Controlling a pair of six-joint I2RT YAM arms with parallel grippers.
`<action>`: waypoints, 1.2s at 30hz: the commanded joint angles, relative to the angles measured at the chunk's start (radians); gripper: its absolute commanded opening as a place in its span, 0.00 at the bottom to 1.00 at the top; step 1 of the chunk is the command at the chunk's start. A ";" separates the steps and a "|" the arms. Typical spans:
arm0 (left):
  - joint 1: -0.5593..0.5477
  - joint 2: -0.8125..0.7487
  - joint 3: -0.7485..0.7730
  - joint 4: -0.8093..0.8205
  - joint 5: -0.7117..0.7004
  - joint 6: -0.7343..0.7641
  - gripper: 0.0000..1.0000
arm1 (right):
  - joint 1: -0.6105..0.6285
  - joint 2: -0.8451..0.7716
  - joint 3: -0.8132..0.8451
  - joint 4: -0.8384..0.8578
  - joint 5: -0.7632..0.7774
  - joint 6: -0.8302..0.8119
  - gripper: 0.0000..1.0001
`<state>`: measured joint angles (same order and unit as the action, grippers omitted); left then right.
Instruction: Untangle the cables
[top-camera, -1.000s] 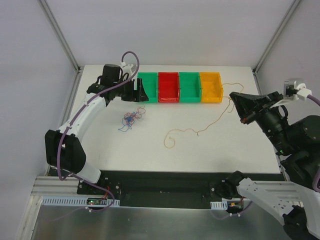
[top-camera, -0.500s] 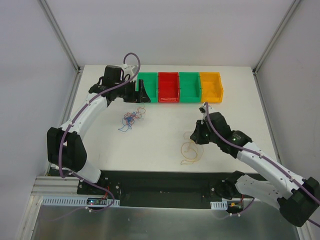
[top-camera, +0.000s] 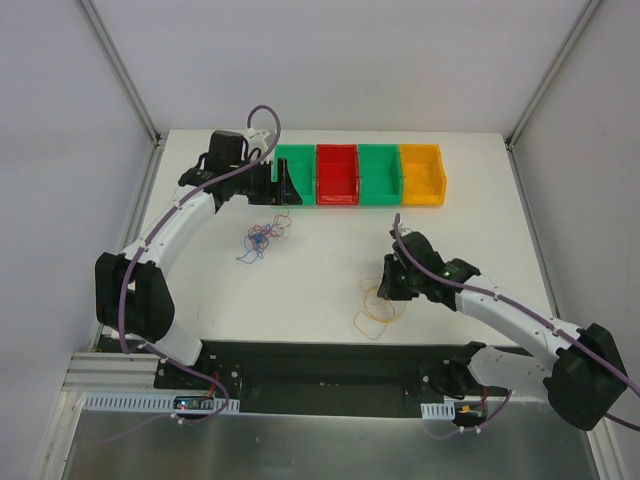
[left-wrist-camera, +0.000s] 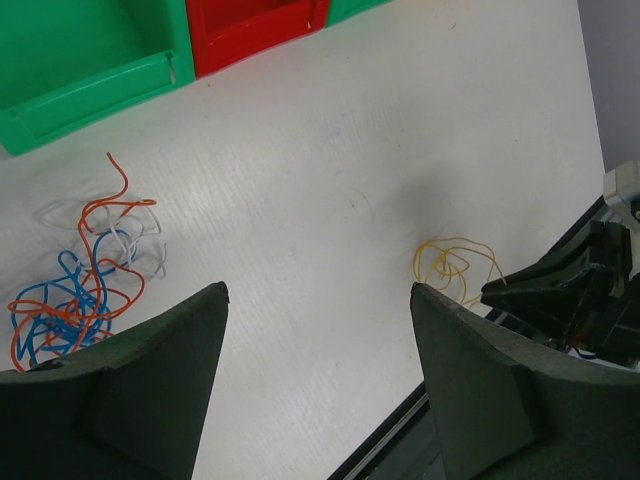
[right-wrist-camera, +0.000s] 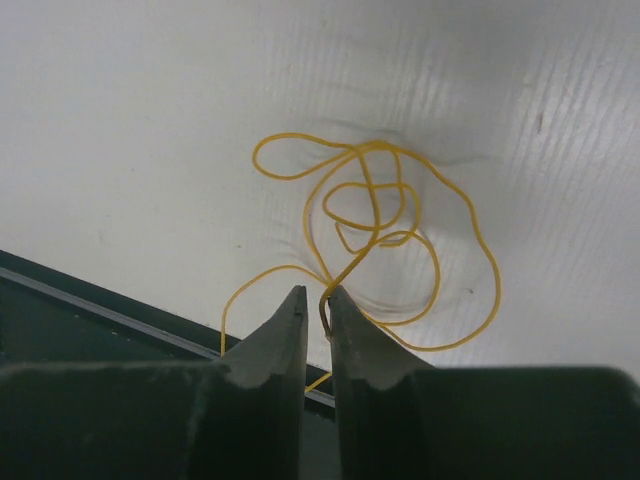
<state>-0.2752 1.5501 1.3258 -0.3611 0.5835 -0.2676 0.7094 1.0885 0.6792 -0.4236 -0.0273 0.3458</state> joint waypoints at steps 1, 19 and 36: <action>-0.005 0.004 -0.008 0.030 0.027 -0.007 0.73 | 0.005 0.007 0.046 -0.101 0.062 -0.013 0.25; -0.012 0.018 -0.008 0.030 0.033 -0.005 0.73 | -0.100 0.005 -0.018 -0.109 0.108 -0.088 0.96; -0.012 0.016 -0.004 0.030 0.053 -0.010 0.73 | 0.056 0.277 -0.020 0.006 0.306 0.111 0.72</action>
<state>-0.2760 1.5711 1.3258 -0.3557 0.6033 -0.2745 0.7227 1.3045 0.6308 -0.4400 0.2211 0.3851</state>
